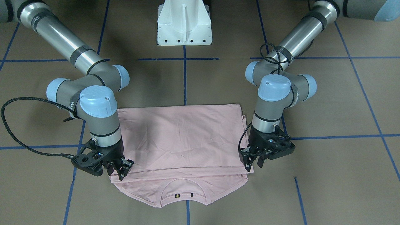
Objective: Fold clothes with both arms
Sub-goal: 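Lay the hem over the collar and release both grippers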
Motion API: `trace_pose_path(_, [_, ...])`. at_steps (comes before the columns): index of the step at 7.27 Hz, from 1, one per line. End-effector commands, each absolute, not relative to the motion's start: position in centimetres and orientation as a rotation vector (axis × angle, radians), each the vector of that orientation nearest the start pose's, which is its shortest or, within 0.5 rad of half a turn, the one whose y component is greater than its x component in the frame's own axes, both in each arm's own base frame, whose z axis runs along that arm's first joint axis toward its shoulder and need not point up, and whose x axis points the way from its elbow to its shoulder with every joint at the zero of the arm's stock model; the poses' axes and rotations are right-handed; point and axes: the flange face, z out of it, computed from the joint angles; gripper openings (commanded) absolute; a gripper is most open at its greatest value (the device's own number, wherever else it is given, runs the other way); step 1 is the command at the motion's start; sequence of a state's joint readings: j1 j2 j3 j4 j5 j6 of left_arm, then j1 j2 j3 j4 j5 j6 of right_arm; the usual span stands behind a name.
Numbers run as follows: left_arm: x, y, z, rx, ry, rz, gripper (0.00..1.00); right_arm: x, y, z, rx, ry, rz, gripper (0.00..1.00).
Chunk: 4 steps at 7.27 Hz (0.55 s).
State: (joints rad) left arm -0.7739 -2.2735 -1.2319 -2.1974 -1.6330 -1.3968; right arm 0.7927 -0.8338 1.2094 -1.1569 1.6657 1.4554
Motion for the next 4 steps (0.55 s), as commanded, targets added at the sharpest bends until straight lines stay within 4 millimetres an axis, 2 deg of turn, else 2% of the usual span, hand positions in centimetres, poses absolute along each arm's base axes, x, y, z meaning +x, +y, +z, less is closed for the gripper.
trace_pose_path(1, [44.3, -60.8, 29.2, 0.438, 1.016, -0.502, 0.65, -44.8, -59.1, 33.3, 0.276, -0.846, 0.561, 1.0])
trace_pose_path(2, [44.2, -60.2, 29.3, 0.407, 1.034, -0.485, 0.65, -43.0, -52.2, 34.5, 0.253, -0.895, 0.527, 1.0])
trace_pose_path(3, [44.3, -60.1, 29.4, 0.402, 1.034, -0.484, 0.65, -41.9, -46.7, 35.4, 0.201, -0.93, 0.539, 1.0])
trace_pose_path(4, [44.3, -60.0, 29.7, 0.398, 1.029, -0.486, 0.65, -43.3, -44.2, 35.4, 0.131, -0.95, 0.611, 1.0])
